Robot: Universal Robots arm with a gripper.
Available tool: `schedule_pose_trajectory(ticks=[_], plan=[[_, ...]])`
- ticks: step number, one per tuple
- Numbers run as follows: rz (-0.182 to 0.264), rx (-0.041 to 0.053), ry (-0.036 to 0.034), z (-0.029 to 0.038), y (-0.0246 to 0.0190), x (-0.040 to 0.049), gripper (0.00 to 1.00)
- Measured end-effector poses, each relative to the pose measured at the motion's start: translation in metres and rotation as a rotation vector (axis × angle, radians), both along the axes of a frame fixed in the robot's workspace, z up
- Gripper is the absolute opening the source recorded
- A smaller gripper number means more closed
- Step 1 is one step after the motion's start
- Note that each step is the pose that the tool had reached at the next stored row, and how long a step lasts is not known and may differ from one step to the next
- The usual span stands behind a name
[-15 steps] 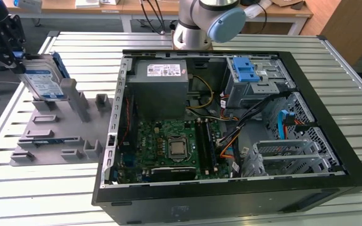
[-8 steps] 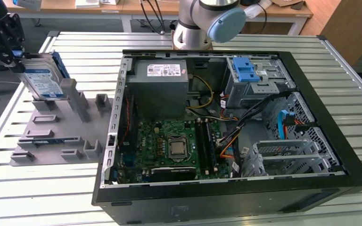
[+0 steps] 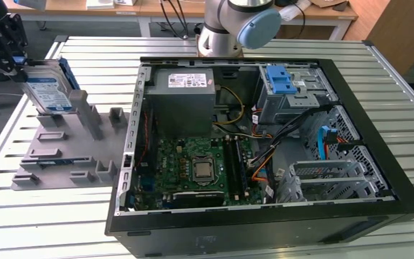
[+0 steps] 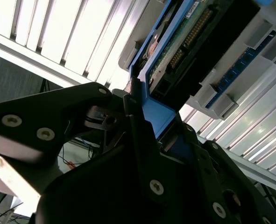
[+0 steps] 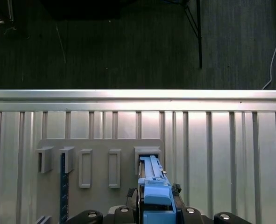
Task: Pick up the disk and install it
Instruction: 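Pick up the disk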
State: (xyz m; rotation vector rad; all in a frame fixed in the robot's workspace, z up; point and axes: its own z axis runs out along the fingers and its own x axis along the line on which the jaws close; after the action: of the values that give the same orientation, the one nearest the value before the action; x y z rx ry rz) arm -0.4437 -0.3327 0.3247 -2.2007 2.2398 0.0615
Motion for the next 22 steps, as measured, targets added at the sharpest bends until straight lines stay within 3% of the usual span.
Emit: schedule_pose_trajectory(ticks=[22], plan=[[0.000,0.0001,-0.0002,0.0131,0.0000,0.0000,0.36]])
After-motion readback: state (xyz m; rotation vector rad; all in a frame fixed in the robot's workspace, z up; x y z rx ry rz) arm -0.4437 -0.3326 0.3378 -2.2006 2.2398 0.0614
